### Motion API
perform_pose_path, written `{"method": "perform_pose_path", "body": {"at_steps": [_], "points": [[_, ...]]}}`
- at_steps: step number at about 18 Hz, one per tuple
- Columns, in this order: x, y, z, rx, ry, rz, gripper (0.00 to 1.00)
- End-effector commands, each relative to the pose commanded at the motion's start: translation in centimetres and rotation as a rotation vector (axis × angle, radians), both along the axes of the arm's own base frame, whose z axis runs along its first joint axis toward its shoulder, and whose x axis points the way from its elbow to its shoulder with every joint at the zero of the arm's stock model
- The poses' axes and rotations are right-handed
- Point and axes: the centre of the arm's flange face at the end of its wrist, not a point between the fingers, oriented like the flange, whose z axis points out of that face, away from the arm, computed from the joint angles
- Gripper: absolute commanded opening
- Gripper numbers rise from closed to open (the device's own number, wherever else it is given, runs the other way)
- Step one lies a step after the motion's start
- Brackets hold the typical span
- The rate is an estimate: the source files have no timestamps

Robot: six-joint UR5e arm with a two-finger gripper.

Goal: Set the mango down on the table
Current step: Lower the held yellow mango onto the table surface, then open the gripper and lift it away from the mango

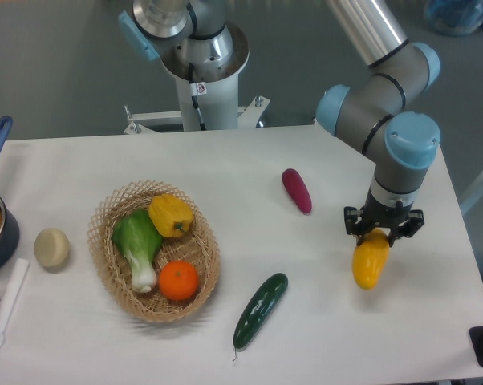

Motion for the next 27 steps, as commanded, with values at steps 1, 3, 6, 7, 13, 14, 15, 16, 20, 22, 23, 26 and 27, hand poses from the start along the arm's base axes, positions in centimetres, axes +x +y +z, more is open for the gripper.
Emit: {"method": "perform_pose_path", "body": {"at_steps": [1,3,6,7,13,14,15,16,20,22,23,26,27], "points": [[0.1,0.2,-0.3,-0.001,0.000,0.008,0.56],[0.4,0.9,-0.4,-0.001,-0.001,0.005,0.56],[0.5,1.1,-0.3,0.004,0.001,0.021,0.59],[0.5,1.2,-0.4,0.003,-0.001,0.023,0.59],[0.4,1.4,-0.4,0.005,0.006,0.015,1.00],[0.3,1.4,-0.2,0.007,0.009,0.014,1.00],[0.4,1.5,-0.1,0.008,0.011,0.012,1.00],[0.4,1.6,0.4,0.009,0.019,0.009,1.00],[-0.6,2.2,5.5,-0.008,0.134,-0.045,1.00],[-0.6,2.4,9.6,-0.047,0.219,-0.078,1.00],[-0.8,2.5,11.6,-0.048,0.251,-0.097,1.00],[0.1,0.9,17.0,-0.101,0.335,-0.254,1.00],[0.0,-0.4,18.4,-0.144,0.350,-0.316,1.00]]}}
